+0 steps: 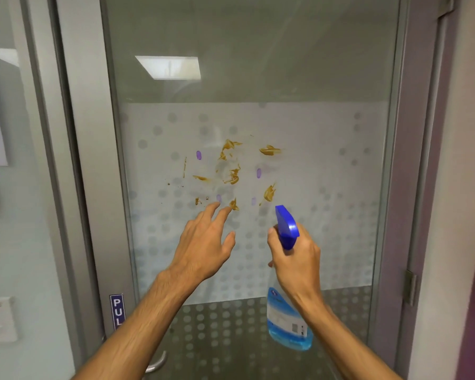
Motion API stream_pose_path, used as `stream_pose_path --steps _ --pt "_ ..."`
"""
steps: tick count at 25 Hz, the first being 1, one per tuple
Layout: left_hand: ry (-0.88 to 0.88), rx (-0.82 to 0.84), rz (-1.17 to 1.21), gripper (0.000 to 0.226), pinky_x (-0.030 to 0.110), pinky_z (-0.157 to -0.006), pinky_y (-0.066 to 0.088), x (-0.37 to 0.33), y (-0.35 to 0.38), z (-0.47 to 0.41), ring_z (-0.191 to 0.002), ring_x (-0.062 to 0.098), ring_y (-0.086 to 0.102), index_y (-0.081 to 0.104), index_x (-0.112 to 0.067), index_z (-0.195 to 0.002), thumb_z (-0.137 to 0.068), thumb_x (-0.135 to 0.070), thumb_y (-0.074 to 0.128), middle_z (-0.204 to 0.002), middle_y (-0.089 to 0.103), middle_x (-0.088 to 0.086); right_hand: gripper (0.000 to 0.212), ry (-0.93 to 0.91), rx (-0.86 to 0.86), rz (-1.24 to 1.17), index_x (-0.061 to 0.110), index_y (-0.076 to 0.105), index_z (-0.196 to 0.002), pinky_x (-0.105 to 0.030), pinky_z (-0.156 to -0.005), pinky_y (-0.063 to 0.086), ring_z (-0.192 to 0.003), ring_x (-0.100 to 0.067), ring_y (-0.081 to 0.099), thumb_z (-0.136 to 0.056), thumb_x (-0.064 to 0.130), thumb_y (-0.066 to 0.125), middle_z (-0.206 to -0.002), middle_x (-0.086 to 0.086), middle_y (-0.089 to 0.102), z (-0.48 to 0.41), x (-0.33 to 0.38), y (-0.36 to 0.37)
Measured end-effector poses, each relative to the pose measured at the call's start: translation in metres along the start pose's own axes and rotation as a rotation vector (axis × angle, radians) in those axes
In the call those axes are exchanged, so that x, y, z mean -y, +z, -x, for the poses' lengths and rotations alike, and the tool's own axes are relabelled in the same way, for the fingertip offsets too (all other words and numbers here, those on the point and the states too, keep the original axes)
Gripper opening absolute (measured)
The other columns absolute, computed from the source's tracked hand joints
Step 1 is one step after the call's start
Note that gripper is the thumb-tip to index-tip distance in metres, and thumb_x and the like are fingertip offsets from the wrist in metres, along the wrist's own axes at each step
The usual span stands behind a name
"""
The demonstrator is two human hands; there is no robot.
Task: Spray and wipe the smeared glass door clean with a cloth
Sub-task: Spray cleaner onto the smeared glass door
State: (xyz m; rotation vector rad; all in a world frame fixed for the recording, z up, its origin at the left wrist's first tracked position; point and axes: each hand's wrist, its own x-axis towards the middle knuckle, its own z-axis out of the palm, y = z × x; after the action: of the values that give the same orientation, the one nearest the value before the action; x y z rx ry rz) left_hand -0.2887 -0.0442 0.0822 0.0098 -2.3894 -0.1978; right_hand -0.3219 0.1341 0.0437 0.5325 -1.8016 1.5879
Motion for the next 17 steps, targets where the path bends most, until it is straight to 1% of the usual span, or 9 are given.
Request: stream_pose_path --steps 2,4,7,9,11,13,14,15,17 --pt "0.007 -0.009 -0.022 0.056 0.043 -0.112 0.040 -0.012 0.001 -0.004 -0.137 0.021 0.049 0.038 -0.025 -0.151 -0.099 -0.041 0.051 -0.162 0.034 0.003 0.018 -0.031 -0.011 -0.005 0.031 0.056 -0.086 -0.048 -0.064 0.061 -0.070 -0.028 0.067 -0.098 0.024 0.068 -0.081 -0.006 0.064 -0.025 0.006 -0.011" --pt "0.012 -0.017 -0.038 0.055 0.042 -0.114 0.035 -0.022 0.000 -0.008 -0.137 0.020 0.048 0.039 -0.024 -0.150 -0.099 -0.041 0.050 -0.160 0.036 0.003 0.015 -0.058 -0.012 -0.011 0.023 0.058 -0.086 -0.048 -0.065 0.061 -0.072 -0.032 0.068 -0.098 0.024 0.067 -0.081 -0.009 0.065 -0.054 0.015 -0.017" --pt "0.007 -0.019 -0.051 0.054 0.042 -0.114 0.033 -0.037 -0.001 -0.011 -0.135 0.020 0.050 0.041 -0.024 -0.149 -0.099 -0.041 0.050 -0.159 0.036 0.003 0.022 -0.080 -0.026 0.030 0.006 0.061 -0.084 -0.052 -0.068 0.060 -0.070 -0.037 0.069 -0.097 0.023 0.065 -0.077 -0.016 0.067 -0.093 0.026 -0.024" --pt "-0.001 -0.015 -0.058 0.055 0.042 -0.115 0.033 -0.044 -0.002 -0.011 -0.135 0.020 0.050 0.040 -0.024 -0.150 -0.099 -0.041 0.050 -0.159 0.036 0.002 0.022 -0.096 -0.032 0.029 0.004 0.061 -0.086 -0.053 -0.069 0.060 -0.071 -0.037 0.069 -0.098 0.023 0.064 -0.077 -0.017 0.068 -0.107 0.027 -0.028" --pt "-0.007 -0.010 -0.070 0.055 0.042 -0.115 0.032 -0.049 -0.002 -0.009 -0.136 0.020 0.048 0.040 -0.024 -0.150 -0.099 -0.041 0.049 -0.159 0.036 0.002 0.017 -0.101 -0.020 0.000 0.009 0.060 -0.088 -0.049 -0.067 0.061 -0.072 -0.035 0.069 -0.098 0.023 0.065 -0.080 -0.015 0.066 -0.107 0.024 -0.032" --pt "-0.019 -0.004 -0.087 0.054 0.041 -0.115 0.032 -0.050 -0.002 -0.005 -0.136 0.020 0.048 0.040 -0.024 -0.150 -0.099 -0.040 0.049 -0.159 0.036 0.002 0.016 -0.102 0.005 -0.049 0.020 0.058 -0.084 -0.033 -0.055 0.061 -0.069 -0.034 0.069 -0.098 0.023 0.066 -0.079 -0.012 0.064 -0.099 0.019 -0.036" --pt "-0.028 0.000 -0.094 0.055 0.041 -0.115 0.032 -0.050 -0.002 -0.002 -0.137 0.021 0.048 0.039 -0.024 -0.151 -0.100 -0.040 0.049 -0.159 0.035 0.002 0.019 -0.104 0.026 -0.070 0.026 0.055 -0.082 -0.025 -0.050 0.057 -0.067 -0.032 0.069 -0.098 0.024 0.067 -0.078 -0.010 0.064 -0.091 0.017 -0.037" --pt "-0.040 0.004 -0.099 0.055 0.041 -0.116 0.032 -0.049 -0.002 0.001 -0.137 0.021 0.048 0.038 -0.024 -0.151 -0.100 -0.040 0.049 -0.160 0.035 0.003 0.023 -0.102 0.054 -0.084 0.032 0.053 -0.081 -0.021 -0.048 0.055 -0.066 -0.030 0.069 -0.098 0.024 0.067 -0.079 -0.008 0.064 -0.083 0.014 -0.037" --pt "-0.064 0.017 -0.108 0.057 0.041 -0.116 0.032 -0.049 0.000 0.008 -0.138 0.021 0.047 0.037 -0.024 -0.152 -0.100 -0.041 0.049 -0.161 0.035 0.003 0.024 -0.085 0.112 -0.094 0.037 0.052 -0.083 -0.024 -0.051 0.058 -0.067 -0.027 0.068 -0.099 0.025 0.067 -0.082 -0.006 0.065 -0.066 0.007 -0.036"
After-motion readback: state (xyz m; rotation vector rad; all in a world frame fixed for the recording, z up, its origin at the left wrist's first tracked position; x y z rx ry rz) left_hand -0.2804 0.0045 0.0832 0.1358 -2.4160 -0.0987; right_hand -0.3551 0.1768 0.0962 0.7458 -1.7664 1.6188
